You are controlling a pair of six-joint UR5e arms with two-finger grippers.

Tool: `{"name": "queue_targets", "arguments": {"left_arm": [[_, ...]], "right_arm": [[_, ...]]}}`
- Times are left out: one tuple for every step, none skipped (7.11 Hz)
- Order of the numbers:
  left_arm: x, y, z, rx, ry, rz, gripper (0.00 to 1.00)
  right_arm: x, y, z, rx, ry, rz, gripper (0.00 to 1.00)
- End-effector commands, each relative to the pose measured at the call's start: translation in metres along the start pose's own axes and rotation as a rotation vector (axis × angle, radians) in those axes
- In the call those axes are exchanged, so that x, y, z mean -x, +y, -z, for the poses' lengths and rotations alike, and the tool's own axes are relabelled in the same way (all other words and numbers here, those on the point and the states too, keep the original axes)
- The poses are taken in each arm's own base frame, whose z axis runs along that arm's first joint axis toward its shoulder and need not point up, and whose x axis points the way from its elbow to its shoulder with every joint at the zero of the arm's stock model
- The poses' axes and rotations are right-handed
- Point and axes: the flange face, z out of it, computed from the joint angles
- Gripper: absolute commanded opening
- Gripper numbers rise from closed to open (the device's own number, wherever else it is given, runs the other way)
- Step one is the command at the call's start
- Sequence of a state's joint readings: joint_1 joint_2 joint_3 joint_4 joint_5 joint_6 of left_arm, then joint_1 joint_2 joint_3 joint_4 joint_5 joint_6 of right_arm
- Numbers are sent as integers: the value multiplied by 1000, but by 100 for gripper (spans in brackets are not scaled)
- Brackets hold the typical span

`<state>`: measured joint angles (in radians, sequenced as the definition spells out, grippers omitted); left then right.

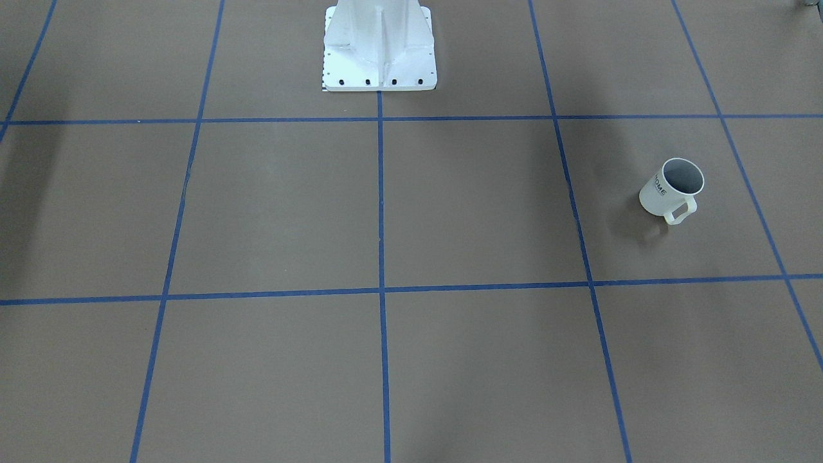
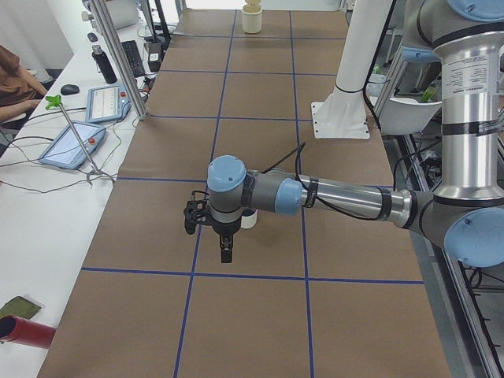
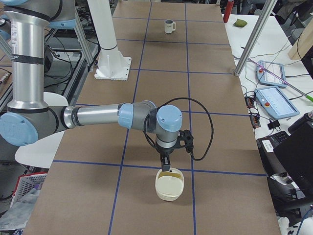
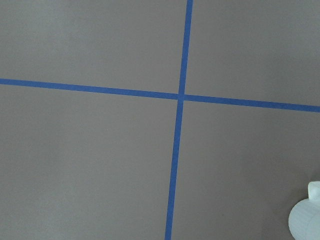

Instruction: Left arm hands cup to right arm to dump lemon

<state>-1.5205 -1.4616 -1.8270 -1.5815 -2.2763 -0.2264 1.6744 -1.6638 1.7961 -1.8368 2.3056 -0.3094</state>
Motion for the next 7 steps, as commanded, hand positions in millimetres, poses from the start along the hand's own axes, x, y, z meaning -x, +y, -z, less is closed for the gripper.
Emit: {"name": "queue_targets", "arguments": {"left_arm": [[9,1,4,30,-17,-33,100],[16,1,8,22,-19,-81,100],[20,2,6,27,-20,-83,100],[21,2,5,28,-20,-82,100],[21,2,5,29,-21,-83,100],[23,2,2,34,-22,-79,100],[23,1,2,35,-22,-78,100]], "right_arm": [[1,-6,3,-10,-2,-53,99],[2,-8,4,-49,5,-76,99],[0,-13,2,-92,12,-100,99],[-1,-16,-2,-114,14,-109,99],[-1,-18,-11,-106,11,-99,100],[6,-21,-16,-101,-28,-90,99],[12,-24,-23,-87,-43,-78,100]]}}
